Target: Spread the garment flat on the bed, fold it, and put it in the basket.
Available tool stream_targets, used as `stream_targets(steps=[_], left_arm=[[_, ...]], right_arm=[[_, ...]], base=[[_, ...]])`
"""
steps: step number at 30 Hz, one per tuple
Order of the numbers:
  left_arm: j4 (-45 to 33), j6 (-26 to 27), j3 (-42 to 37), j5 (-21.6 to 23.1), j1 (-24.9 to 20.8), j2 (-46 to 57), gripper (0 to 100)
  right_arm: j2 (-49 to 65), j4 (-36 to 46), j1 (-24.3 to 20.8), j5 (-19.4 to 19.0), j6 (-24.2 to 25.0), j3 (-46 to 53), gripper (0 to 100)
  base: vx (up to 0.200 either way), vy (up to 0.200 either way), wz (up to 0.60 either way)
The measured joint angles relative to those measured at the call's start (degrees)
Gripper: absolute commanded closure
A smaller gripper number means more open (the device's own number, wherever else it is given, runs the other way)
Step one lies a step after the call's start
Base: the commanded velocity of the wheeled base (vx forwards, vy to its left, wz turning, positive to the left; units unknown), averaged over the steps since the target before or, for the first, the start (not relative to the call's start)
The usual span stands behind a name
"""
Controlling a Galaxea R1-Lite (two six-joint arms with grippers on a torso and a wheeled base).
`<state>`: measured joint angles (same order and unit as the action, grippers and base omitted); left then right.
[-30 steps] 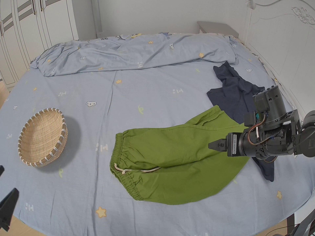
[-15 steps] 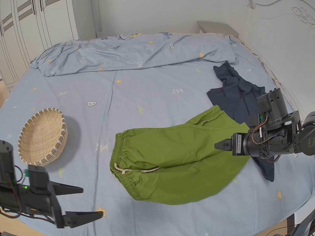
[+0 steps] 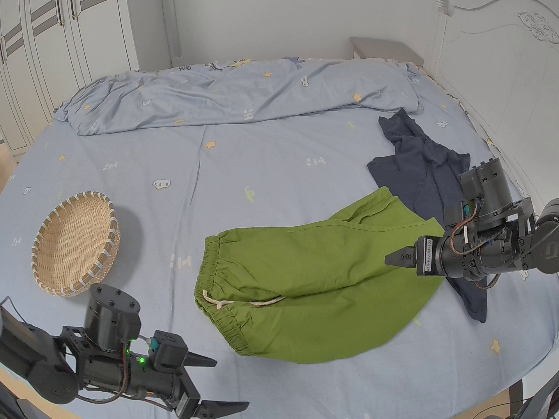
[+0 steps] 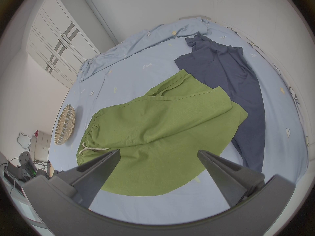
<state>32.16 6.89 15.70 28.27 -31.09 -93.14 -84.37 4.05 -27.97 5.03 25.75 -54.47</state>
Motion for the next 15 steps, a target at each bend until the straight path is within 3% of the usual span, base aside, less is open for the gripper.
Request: stream_targets(steps=[6, 15], left_arm=[[11.2, 1.3, -0.3, -3.7, -0.4, -9.0, 0], [13.0, 2.1, 3.5, -5.3, 0.4, -17.5, 0]], right_arm=[[0.0, 0.0, 0.2, -0.1, 0.0, 0.0, 0], [-0.2, 0.0, 0.3, -0.1, 0.1, 0.1, 0]], base=[[0.0, 0.0, 0.0], [0.0, 0.0, 0.0]])
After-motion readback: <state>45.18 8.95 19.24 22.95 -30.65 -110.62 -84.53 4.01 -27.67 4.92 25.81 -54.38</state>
